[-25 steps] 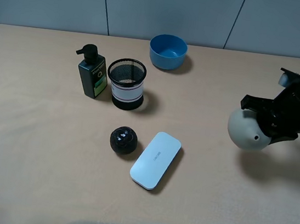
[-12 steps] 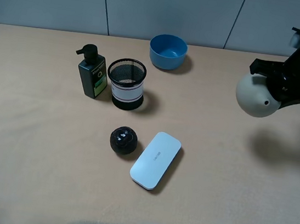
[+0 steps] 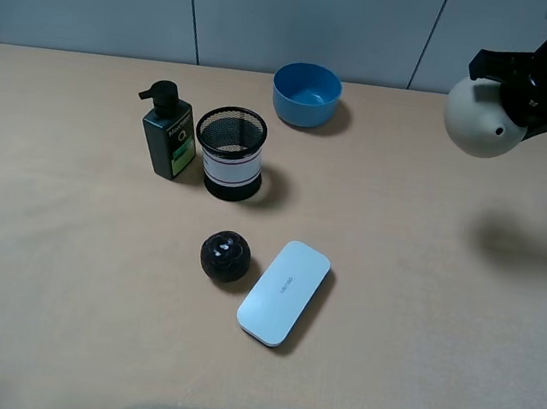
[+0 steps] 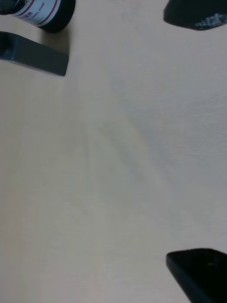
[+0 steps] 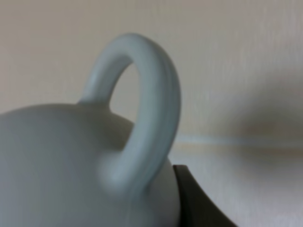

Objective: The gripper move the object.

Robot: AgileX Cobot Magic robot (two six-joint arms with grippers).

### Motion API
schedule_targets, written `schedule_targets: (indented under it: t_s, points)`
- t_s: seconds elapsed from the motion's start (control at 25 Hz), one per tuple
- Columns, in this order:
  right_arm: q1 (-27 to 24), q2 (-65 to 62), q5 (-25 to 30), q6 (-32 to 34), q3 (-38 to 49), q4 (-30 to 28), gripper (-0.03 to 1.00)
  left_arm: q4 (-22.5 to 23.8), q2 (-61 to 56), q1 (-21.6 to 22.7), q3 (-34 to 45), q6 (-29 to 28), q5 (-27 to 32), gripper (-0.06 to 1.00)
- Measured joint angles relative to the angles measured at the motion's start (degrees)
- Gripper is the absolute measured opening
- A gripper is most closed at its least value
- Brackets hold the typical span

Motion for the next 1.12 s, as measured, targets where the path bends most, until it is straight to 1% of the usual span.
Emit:
schedule_targets:
  t_s: [0.64, 0.92, 1.12]
  points:
    - [0.45, 11.2, -0.53, -3.64, -14.35, 0.31, 0.03, 0.0, 0.0, 0.0, 0.0, 0.0, 0.0, 0.93]
    - [2.8, 16.89, -2.19, -3.9, -20.34, -0.35, 0.03, 0.0, 0.0, 0.0, 0.0, 0.0, 0.0, 0.93]
    - [3.63, 20.37, -5.14, -3.9, -22.12, -0.51, 0.03, 0.0, 0.0, 0.0, 0.0, 0.0, 0.0, 0.93]
